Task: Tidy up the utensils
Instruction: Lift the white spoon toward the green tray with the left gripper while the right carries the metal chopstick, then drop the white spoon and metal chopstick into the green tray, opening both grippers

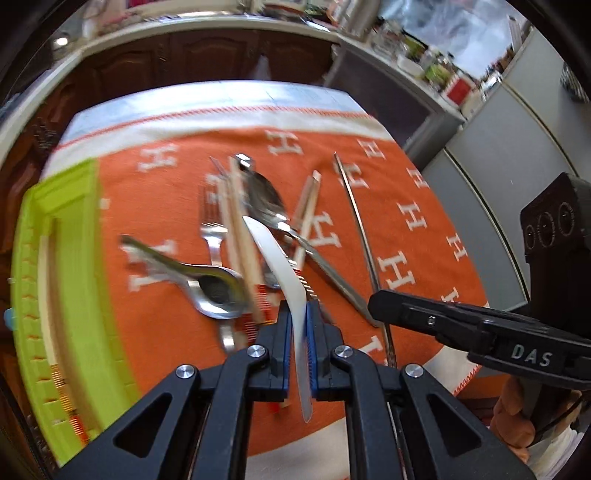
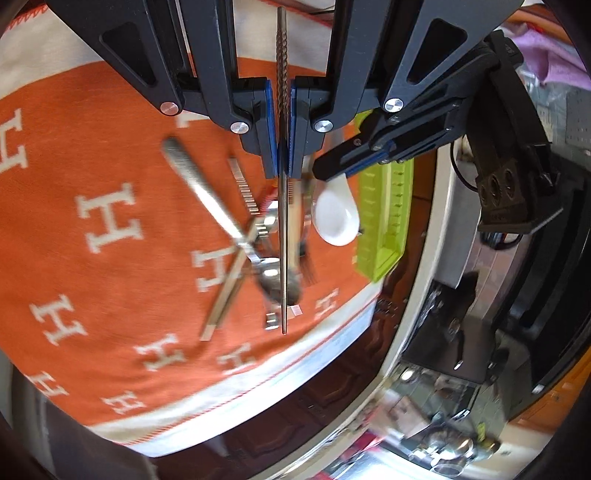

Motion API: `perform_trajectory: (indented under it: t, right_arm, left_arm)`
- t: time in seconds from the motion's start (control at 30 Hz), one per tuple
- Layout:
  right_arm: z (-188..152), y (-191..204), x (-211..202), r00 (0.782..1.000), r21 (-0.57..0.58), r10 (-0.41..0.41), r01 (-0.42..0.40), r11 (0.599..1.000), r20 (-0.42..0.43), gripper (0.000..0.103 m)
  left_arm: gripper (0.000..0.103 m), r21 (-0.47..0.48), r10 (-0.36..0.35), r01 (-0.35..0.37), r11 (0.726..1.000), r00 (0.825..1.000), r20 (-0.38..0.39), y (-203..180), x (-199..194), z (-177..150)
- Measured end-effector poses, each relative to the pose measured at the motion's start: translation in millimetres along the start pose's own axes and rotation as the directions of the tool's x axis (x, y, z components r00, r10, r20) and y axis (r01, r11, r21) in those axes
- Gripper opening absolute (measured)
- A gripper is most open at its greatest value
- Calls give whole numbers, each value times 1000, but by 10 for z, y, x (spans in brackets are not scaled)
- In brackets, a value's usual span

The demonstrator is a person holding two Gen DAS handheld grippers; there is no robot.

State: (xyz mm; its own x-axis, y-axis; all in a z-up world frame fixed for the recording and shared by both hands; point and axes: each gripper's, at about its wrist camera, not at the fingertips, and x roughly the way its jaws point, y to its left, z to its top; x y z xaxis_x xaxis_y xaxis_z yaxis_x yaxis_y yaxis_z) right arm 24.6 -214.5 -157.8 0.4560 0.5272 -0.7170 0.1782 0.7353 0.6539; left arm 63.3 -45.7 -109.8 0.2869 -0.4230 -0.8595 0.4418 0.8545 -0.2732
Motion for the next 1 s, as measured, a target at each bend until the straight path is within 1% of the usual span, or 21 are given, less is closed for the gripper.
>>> perform_trajectory:
  t: [0.13, 0.2, 0.33, 0.43, 0.47, 0.53, 0.67, 0.83, 0.9, 0.97, 1.0]
  right_arm:
    - [75, 479, 128, 998, -91, 34, -38, 995, -43, 6]
    - [120, 731, 207, 997, -124, 47, -55, 991, -65, 6]
    - [192, 1299, 465, 991, -206, 61, -84, 975, -115, 6]
    - [251, 1580, 749, 986, -223, 59, -94, 970, -159, 6]
    - [273, 1660, 880, 983, -226, 55, -95, 970, -177, 6]
    - [320, 1785, 1153, 979, -230, 29, -76, 970, -202, 6]
    - [369, 1859, 1566, 969, -227, -16, -42, 973, -247, 6]
    - [391, 1891, 1911, 959, -235, -62, -4, 972, -276, 6]
    - [405, 1890, 2047, 953, -241, -82, 10, 971, -291, 6]
    - [427, 1857, 2163, 949, -239, -106, 34, 970, -298, 7]
    - [432, 1845, 2177, 950, -237, -99, 27, 971, -296, 7]
  left_arm:
    - [5, -31, 90, -88, 996, 994, 64, 281, -418, -18]
    - [5, -54, 161, -156, 986, 983, 88, 467, -598, -34]
    - [5, -116, 265, -255, 960, 961, 80, 854, -752, -94]
    - [5, -143, 324, -314, 939, 945, 52, 1132, -736, -151]
    - [5, -148, 333, -324, 934, 942, 39, 1199, -696, -161]
    - [5, -157, 327, -321, 934, 945, 18, 1318, -620, -186]
    - [5, -152, 334, -333, 931, 942, -22, 1466, -462, -262]
    - [6, -158, 330, -332, 930, 943, -39, 1544, -416, -290]
    - [6, -168, 336, -339, 926, 941, -42, 1586, -437, -275]
    - [12, -179, 349, -350, 919, 936, -40, 1635, -479, -269]
    - [14, -184, 351, -352, 918, 936, -37, 1646, -505, -266]
